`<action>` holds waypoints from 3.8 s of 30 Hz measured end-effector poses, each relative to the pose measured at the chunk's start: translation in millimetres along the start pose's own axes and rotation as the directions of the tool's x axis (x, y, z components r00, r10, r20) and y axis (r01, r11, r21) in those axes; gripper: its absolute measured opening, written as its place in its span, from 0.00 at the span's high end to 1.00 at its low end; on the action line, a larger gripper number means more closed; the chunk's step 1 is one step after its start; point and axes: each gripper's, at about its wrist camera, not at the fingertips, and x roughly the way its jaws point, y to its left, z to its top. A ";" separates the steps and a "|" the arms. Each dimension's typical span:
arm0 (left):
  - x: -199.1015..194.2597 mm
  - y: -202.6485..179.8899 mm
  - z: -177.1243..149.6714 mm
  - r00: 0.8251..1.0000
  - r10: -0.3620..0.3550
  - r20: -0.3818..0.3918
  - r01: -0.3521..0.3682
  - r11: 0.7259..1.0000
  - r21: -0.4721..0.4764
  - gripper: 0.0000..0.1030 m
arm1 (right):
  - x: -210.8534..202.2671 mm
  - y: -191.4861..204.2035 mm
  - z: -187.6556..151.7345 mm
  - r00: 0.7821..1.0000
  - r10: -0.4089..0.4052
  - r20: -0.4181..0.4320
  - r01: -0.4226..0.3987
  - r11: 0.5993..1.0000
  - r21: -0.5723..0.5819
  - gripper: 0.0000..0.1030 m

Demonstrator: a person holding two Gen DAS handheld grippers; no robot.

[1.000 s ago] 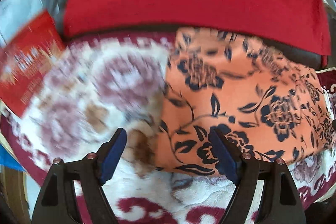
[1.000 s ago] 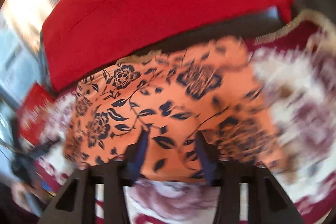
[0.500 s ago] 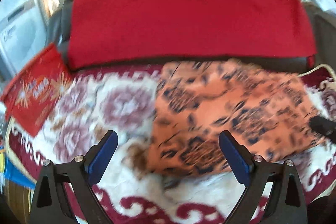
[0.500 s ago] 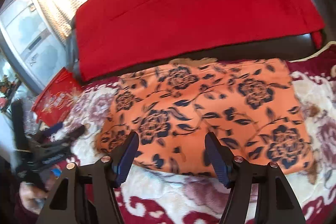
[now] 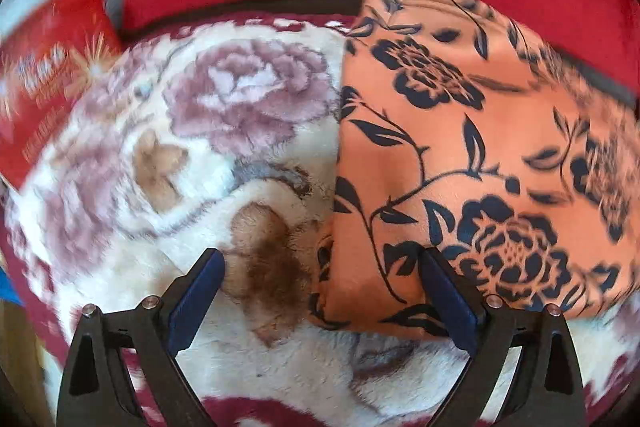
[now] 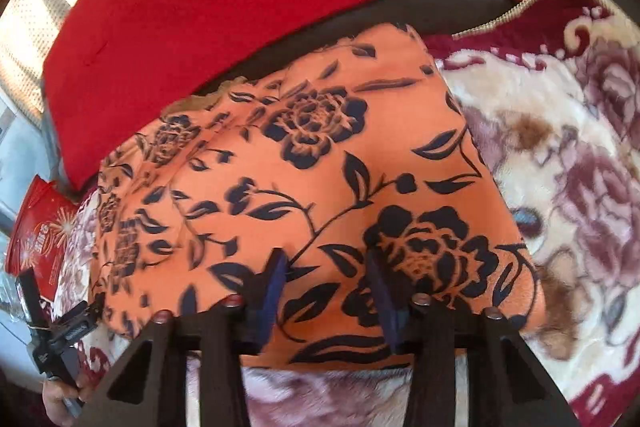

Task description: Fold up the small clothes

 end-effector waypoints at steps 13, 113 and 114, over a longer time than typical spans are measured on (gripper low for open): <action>26.7 -37.3 128.3 0.995 0.084 0.047 -0.089 0.989 0.118 0.04 | 46.6 -7.0 112.0 0.996 -0.068 0.056 0.067 0.998 0.018 0.58; -7.2 -3.5 -17.3 0.917 -0.396 -0.039 0.326 0.804 -0.497 0.15 | -25.6 -92.9 -79.6 0.852 0.451 0.265 -0.521 0.690 0.503 0.32; -6.2 -2.8 -15.4 0.917 -0.397 -0.035 0.328 0.803 -0.498 0.26 | -23.9 -94.7 -78.7 0.846 0.455 0.279 -0.532 0.683 0.500 0.32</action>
